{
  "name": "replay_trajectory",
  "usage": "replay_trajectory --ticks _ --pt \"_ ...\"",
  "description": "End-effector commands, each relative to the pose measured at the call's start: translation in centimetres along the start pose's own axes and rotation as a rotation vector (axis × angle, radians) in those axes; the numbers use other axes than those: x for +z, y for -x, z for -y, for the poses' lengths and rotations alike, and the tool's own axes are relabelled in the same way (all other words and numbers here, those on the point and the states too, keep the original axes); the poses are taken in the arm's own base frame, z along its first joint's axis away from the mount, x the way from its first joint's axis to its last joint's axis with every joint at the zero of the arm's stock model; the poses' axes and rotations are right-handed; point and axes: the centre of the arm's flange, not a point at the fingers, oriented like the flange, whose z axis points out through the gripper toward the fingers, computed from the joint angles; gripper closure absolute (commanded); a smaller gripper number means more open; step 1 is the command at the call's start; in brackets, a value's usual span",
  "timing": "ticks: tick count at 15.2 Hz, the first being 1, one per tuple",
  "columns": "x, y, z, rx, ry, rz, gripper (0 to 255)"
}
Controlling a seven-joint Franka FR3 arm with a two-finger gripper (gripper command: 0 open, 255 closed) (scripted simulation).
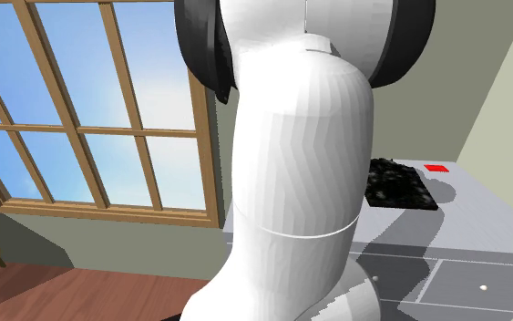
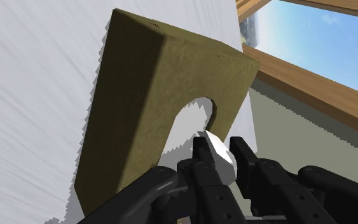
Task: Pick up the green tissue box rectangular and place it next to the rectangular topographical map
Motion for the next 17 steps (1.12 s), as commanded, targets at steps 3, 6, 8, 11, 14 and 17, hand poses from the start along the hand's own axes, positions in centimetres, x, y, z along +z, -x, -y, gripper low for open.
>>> replay_trajectory --ticks 3,6,8,11,14,17 --pt "0.0 0.0 0.0 0.0 0.0 0.0 255" --pt "0.0 0.0 0.0 0.0 0.0 0.0 255" --pt "-0.4 -0.1 0.3 0.0 0.0 0.0 255" --pt "-1.7 -0.6 1.1 0.0 0.0 0.0 255" --pt "-3.0 -1.0 1.9 0.0 0.0 0.0 255" --pt "-4.2 -1.5 2.7 0.0 0.0 0.0 255"
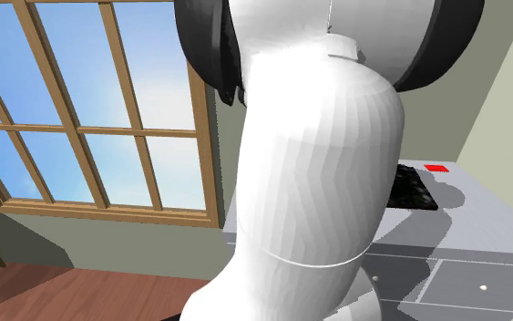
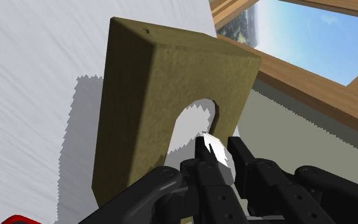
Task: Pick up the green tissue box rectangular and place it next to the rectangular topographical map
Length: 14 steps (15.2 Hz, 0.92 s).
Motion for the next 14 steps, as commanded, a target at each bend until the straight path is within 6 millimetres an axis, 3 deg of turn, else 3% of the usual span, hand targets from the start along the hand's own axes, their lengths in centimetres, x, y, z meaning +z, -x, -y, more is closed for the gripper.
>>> replay_trajectory --ticks 1,14 --pt "-0.8 -0.3 0.5 0.0 0.001 0.0 255" --pt "-6.3 -2.3 4.1 0.0 0.001 0.0 255"
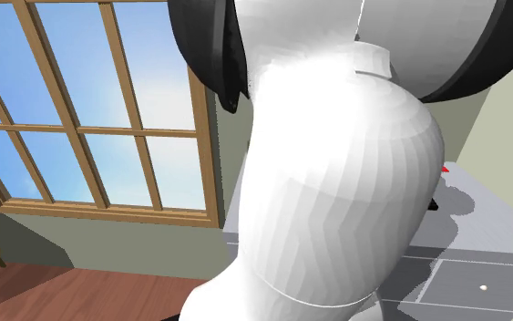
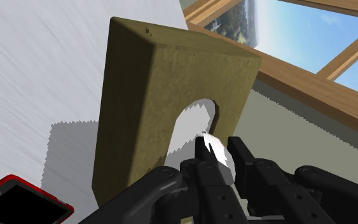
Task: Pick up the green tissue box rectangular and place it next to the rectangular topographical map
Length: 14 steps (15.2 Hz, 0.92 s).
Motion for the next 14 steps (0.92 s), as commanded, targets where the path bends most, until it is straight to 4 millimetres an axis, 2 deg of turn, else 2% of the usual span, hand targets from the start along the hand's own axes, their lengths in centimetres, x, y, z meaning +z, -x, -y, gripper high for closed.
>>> replay_trajectory --ticks 1,14 --pt "-0.9 -0.4 0.5 0.0 0.0 0.0 255" --pt "-6.5 -2.3 4.1 0.0 0.0 0.0 255"
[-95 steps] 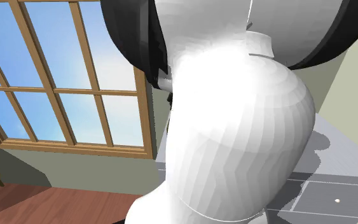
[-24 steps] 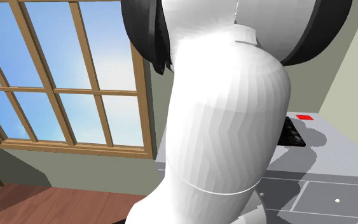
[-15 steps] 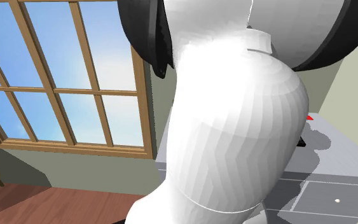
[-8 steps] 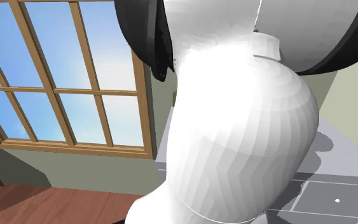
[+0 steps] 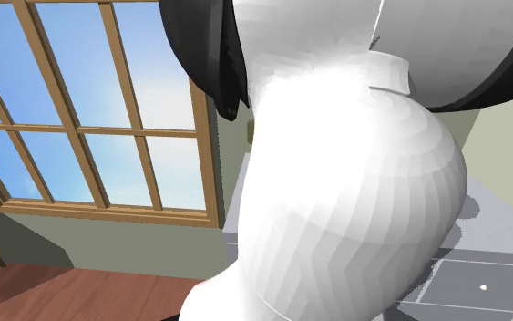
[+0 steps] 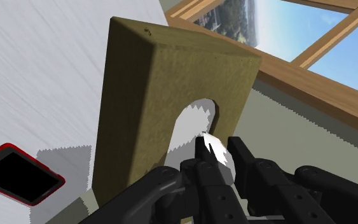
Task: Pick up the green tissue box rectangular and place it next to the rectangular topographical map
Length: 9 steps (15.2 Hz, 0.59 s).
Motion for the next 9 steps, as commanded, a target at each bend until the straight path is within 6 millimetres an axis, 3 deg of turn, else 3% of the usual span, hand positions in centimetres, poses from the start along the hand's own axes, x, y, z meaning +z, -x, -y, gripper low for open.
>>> replay_trajectory --ticks 1,6,9 --pt "-1.0 -0.2 0.6 0.0 0.0 0.0 255" --pt "-2.8 -0.8 1.7 0.0 0.0 0.0 255" --pt "-4.6 -2.0 -1.6 0.0 0.0 0.0 255"
